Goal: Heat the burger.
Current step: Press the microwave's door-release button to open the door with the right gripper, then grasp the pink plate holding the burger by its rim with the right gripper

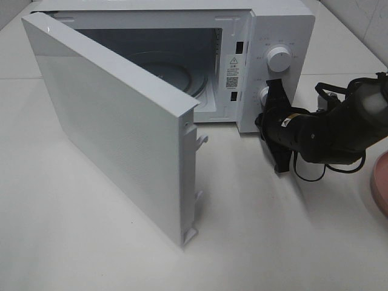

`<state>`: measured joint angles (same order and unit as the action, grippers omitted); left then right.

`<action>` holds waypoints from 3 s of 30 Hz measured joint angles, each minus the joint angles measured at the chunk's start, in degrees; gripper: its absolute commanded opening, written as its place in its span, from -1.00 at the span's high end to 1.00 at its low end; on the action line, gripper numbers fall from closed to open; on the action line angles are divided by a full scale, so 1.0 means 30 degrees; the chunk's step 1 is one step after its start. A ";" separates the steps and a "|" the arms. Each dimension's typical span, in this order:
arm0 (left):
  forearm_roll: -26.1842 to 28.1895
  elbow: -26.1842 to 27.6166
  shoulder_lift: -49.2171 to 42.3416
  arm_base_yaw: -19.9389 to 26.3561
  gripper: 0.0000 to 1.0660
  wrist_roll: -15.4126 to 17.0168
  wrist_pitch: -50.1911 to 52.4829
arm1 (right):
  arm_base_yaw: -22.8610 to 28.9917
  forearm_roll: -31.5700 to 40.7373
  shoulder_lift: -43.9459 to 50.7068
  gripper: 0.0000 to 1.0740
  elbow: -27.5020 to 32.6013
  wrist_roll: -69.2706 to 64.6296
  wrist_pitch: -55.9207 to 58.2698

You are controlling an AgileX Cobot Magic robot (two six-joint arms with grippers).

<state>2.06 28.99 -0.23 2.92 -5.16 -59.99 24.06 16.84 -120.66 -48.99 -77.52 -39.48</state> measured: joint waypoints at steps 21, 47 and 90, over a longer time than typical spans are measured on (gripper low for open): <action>-0.0019 0.0000 0.0000 0.0000 -0.93 0.0000 0.0000 | 0.0516 0.0458 0.0707 1.00 0.1585 -0.0153 -0.2177; -0.0019 0.0000 0.0000 0.0000 -0.93 0.0000 0.0000 | 0.1833 0.1623 0.2960 1.00 0.4565 0.1509 -0.2578; -0.0019 0.0000 0.0000 0.0000 -0.93 0.0000 0.0000 | 0.1184 -0.8671 1.2452 0.04 0.0688 1.6826 2.8571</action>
<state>2.01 28.99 -0.23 2.92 -5.16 -59.99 27.62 -9.17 -83.31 -46.93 -27.04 46.24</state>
